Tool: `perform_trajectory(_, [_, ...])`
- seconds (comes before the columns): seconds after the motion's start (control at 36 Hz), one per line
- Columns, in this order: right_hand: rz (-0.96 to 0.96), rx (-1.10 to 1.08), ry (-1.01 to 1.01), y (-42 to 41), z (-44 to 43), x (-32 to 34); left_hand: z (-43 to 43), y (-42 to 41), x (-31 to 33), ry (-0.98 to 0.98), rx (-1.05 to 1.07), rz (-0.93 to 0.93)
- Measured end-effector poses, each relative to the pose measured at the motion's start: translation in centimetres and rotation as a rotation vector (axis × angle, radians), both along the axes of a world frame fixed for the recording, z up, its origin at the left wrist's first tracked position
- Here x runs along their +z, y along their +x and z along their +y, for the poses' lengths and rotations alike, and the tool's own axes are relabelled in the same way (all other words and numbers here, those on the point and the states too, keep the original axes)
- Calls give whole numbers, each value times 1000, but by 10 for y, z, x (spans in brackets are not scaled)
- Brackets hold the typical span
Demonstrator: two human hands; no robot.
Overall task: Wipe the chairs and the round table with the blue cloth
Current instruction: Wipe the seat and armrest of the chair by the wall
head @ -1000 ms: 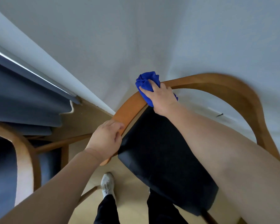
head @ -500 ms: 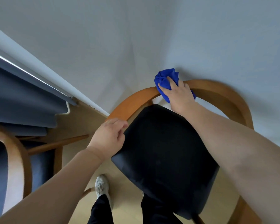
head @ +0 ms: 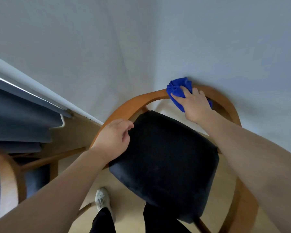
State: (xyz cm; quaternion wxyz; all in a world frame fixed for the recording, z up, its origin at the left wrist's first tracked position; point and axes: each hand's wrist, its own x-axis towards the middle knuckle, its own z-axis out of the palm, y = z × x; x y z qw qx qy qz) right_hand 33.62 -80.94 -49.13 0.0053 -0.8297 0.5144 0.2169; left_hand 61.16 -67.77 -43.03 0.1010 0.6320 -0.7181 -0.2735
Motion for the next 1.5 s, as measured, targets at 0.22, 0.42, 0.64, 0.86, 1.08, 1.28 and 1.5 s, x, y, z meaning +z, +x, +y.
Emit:
perform_trajectory(0.22, [13, -74, 40, -47, 17, 10, -7, -23, 11, -4, -43, -9])
perform_trajectory(0.42, [8, -117, 35, -71, 32, 6, -13, -40, 11, 18, -84, -27])
perform_trajectory(0.64, [-11, -170, 33, -106, 53, -3, -16, -60, 12, 25, -148, -37])
perform_trajectory(0.86, [-34, -224, 33, -133, 70, -8, -18, -77, 6, 19, -191, -10])
perform_trajectory(1.08, [-34, -257, 40, -158, 93, -14, -21, -92, 6, 26, -233, -12])
perform_trajectory(1.28, [-80, -311, 76, -179, 112, -19, -18, -112, 6, 47, -270, -12])
perform_trajectory(1.5, [-227, -629, 104, -203, 140, -29, -14, -129, 0, 66, -339, -8])
